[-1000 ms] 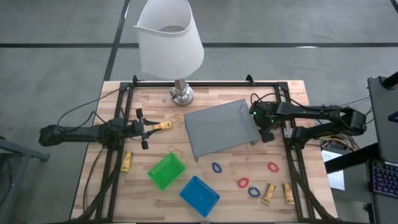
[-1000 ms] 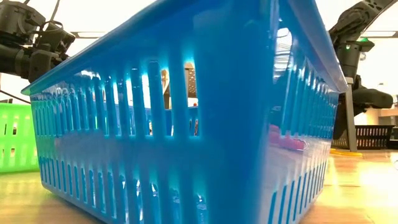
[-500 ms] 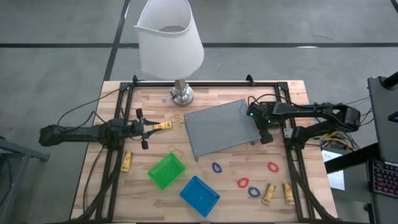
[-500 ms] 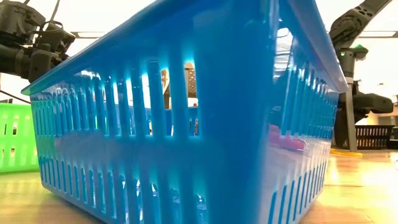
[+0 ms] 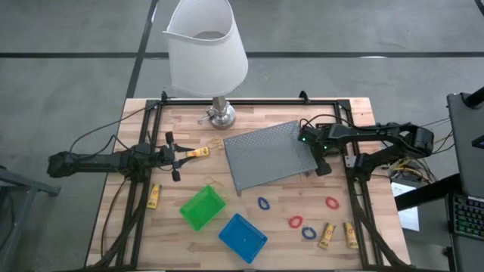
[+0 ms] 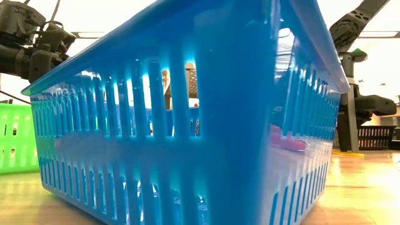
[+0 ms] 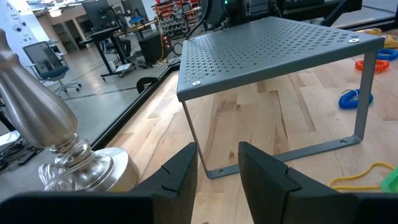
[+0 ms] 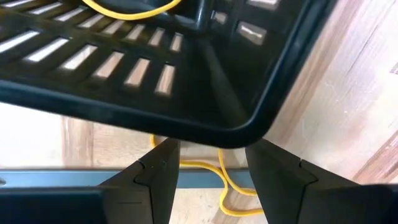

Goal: Pick & Place Office Desk Supplies
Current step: Put the yellow rubber band into the black basket

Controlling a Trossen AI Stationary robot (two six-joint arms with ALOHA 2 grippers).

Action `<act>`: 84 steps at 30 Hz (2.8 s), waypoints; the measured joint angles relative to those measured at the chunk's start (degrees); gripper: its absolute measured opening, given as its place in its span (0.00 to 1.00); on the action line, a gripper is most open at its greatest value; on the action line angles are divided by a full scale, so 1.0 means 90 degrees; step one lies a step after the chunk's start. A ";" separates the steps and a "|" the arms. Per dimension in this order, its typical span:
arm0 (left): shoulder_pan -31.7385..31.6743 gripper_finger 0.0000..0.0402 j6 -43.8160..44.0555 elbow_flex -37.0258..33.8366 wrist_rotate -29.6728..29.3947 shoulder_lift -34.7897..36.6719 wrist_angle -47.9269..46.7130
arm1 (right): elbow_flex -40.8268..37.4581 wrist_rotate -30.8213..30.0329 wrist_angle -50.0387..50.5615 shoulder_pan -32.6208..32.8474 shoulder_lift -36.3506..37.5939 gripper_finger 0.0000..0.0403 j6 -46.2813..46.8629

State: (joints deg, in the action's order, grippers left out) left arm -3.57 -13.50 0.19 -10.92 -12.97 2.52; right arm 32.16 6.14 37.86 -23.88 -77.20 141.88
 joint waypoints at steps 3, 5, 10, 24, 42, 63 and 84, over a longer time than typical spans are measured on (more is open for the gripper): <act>0.0000 0.29 0.0002 -0.0001 0.0000 -0.0001 0.0000 | 0.0002 0.0018 -0.0044 0.0000 -0.0100 0.45 0.0001; 0.0002 0.29 0.0000 -0.0002 -0.0002 -0.0001 0.0000 | 0.0008 0.0026 -0.0059 0.0000 -0.0128 0.44 0.0010; 0.0002 0.29 0.0001 -0.0002 0.0000 -0.0001 0.0002 | 0.0038 0.0030 -0.0061 0.0000 -0.0125 0.41 0.0038; 0.0002 0.29 0.0001 -0.0002 0.0001 -0.0001 0.0000 | 0.0039 0.0118 -0.0178 0.0000 -0.0142 0.21 0.0223; 0.0001 0.29 0.0001 -0.0001 0.0000 0.0001 0.0001 | 0.0039 0.0227 -0.0266 0.0002 -0.0137 0.02 0.0194; -0.0001 0.29 0.0002 0.0000 -0.0001 0.0002 0.0000 | 0.0017 -0.0167 0.0123 0.0000 0.0782 0.02 0.0058; 0.0001 0.29 0.0001 -0.0001 0.0000 0.0001 0.0000 | 0.0032 -0.1150 0.0429 -0.0002 0.2470 0.02 -0.0074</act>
State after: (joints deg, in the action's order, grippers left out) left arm -3.56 -13.48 0.17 -10.93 -12.96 2.53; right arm 32.45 -4.21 41.71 -23.90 -54.97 141.22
